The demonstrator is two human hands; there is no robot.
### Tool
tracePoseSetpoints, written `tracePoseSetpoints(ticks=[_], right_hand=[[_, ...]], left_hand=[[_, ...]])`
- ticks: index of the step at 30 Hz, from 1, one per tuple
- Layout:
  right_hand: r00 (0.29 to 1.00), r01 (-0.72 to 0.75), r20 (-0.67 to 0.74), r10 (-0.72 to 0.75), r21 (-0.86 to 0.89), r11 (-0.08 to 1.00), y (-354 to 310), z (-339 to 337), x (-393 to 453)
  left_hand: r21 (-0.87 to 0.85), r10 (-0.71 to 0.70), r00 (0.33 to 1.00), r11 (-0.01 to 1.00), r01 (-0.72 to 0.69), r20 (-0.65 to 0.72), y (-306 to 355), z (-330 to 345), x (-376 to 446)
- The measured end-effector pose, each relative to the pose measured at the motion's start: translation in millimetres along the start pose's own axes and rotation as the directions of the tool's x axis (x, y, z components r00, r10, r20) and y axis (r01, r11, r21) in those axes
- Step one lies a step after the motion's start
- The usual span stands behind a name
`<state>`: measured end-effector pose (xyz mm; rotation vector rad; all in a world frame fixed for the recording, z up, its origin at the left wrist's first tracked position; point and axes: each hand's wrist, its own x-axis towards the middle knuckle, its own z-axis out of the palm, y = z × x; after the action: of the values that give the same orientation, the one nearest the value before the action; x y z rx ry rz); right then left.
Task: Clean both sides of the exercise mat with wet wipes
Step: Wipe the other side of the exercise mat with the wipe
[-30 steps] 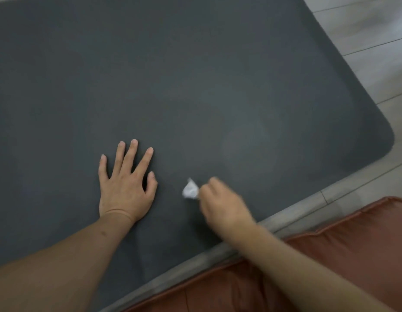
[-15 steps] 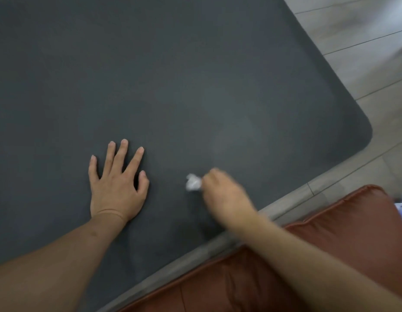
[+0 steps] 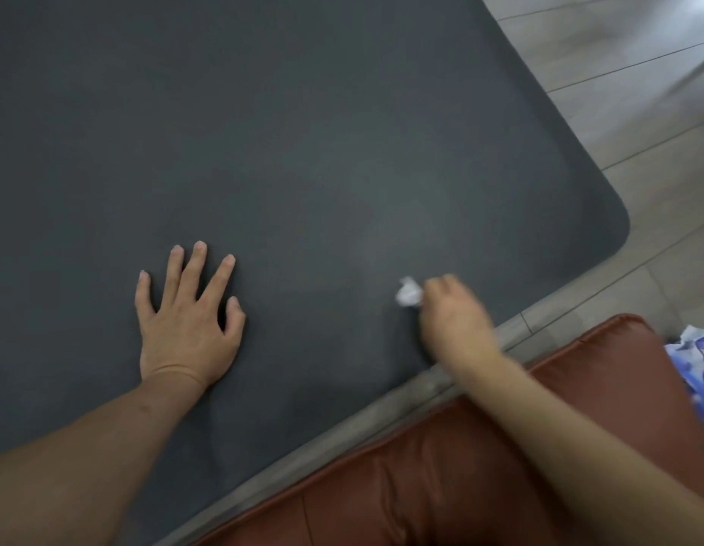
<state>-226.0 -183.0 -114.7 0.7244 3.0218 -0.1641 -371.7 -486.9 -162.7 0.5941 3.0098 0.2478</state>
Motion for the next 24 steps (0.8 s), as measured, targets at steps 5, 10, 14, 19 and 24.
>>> tracePoseSetpoints(ticks=[5,10,14,19,24], right_hand=[[0.951,-0.274,0.147,0.273,-0.015,0.962,-11,-14,-9],[0.939,0.159,0.268,-0.215,0.213,0.964,-76,0,-72],[0.969,-0.155,0.183,0.166,-0.07,0.985,19,-10,-14],[0.944,-0.226,0.254,0.209,0.039,0.973,-27,-6,-37],[0.921,0.174,0.299,-0.248,0.255,0.951,-75,1,-78]], left_hand=[[0.002,-0.003,1.0,1.0,0.003,-0.001,0,1,0],[-0.007,-0.001,1.0,1.0,0.001,-0.003,1,-1,0],[-0.016,-0.004,1.0,1.0,0.004,0.001,1,-1,0],[-0.026,-0.01,1.0,1.0,0.01,-0.008,3,-1,0],[-0.067,-0.016,1.0,0.998,0.015,-0.027,5,-3,-1]])
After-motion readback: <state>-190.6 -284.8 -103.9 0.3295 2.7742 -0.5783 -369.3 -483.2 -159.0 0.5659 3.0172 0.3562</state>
